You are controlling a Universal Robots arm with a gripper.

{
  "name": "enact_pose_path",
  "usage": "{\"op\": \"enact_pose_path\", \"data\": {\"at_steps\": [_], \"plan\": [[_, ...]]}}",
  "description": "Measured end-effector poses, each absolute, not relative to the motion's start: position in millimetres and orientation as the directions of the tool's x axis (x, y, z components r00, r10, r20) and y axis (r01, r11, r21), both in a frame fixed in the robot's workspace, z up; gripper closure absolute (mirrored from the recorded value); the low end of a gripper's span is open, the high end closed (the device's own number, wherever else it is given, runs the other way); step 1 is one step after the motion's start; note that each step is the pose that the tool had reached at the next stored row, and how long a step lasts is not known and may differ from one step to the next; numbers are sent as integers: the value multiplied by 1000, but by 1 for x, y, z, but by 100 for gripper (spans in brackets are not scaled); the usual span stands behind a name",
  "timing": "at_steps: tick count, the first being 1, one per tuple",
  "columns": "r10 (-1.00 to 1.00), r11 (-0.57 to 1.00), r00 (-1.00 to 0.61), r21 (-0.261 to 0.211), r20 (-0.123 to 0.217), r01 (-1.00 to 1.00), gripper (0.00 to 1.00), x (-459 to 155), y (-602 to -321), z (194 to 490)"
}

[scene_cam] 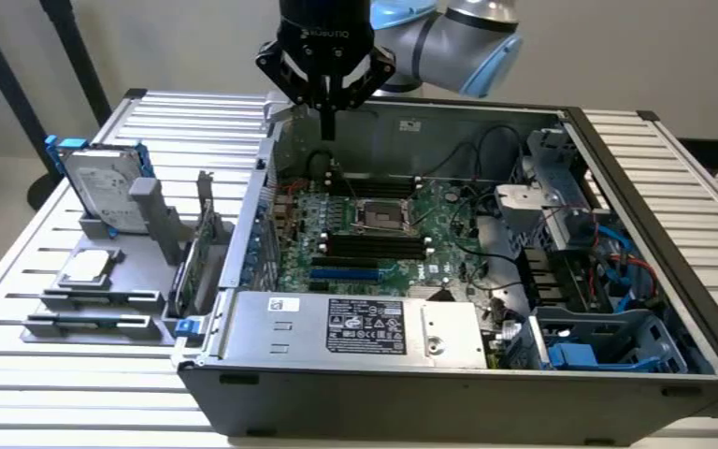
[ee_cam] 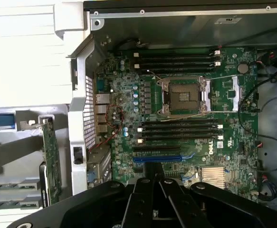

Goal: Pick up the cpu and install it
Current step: 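Reach for the cpu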

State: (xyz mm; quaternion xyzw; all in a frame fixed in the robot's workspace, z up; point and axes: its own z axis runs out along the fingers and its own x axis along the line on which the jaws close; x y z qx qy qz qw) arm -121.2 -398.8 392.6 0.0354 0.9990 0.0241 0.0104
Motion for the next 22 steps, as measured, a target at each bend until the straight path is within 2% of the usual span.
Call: {"op": "enact_pose_path", "data": {"at_steps": [8,22], "plan": [[71,996,-997,48,-12,70,89,-127,-399,393],[71,996,-997,47,-9,71,89,-190,-399,392]]}}
